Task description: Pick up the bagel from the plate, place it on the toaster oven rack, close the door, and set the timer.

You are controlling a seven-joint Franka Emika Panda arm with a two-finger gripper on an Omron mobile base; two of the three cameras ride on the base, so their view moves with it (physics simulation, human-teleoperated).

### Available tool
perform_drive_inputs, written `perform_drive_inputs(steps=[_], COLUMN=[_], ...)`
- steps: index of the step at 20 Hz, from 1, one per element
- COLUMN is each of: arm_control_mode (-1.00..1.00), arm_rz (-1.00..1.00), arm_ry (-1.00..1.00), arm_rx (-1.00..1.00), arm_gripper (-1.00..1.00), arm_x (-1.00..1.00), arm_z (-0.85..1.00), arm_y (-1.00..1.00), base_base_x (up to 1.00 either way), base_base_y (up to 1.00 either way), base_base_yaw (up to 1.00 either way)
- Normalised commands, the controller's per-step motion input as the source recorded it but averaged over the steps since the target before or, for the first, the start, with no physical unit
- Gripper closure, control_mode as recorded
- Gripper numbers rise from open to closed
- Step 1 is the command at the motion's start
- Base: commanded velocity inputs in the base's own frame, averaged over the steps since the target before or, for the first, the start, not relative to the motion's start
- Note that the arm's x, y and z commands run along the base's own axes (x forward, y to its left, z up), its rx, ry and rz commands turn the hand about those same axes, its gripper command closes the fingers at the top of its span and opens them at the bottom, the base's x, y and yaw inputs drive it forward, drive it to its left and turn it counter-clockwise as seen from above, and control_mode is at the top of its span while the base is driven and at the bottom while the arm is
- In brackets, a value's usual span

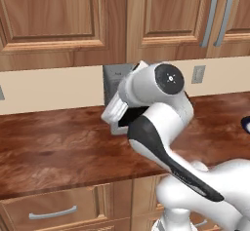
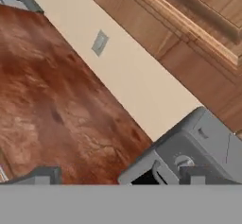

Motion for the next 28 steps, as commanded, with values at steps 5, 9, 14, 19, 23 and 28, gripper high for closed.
perform_drive_inputs(steps=[5,9,14,19,23,28], arm_control_mode=[-1.0,-1.0,-1.0,-1.0,-1.0,-1.0], arm_rz=[-0.3,-0.24,-0.23,-0.21,-0.19,-0.11], arm_ry=[0.42,0.08,-0.07,-0.06,-0.01,-0.04], arm_rx=[0.07,0.01,0.01,0.05,0.09,0.04], arm_gripper=[-1.0,-1.0,-1.0,-1.0,-1.0,-1.0], arm_x=[-0.02,0.03,0.03,0.47,0.64,0.59], arm_z=[-0.3,-0.74,-0.77,-0.22,0.0,0.0], arm_y=[-0.23,-0.1,-0.03,-0.18,-0.14,-0.02], base_base_x=[0.0,0.0,0.0,0.0,0.0,0.0], base_base_y=[0.0,0.0,0.0,0.0,0.0,0.0], base_base_yaw=[0.0,0.0,0.0,0.0,0.0,0.0])
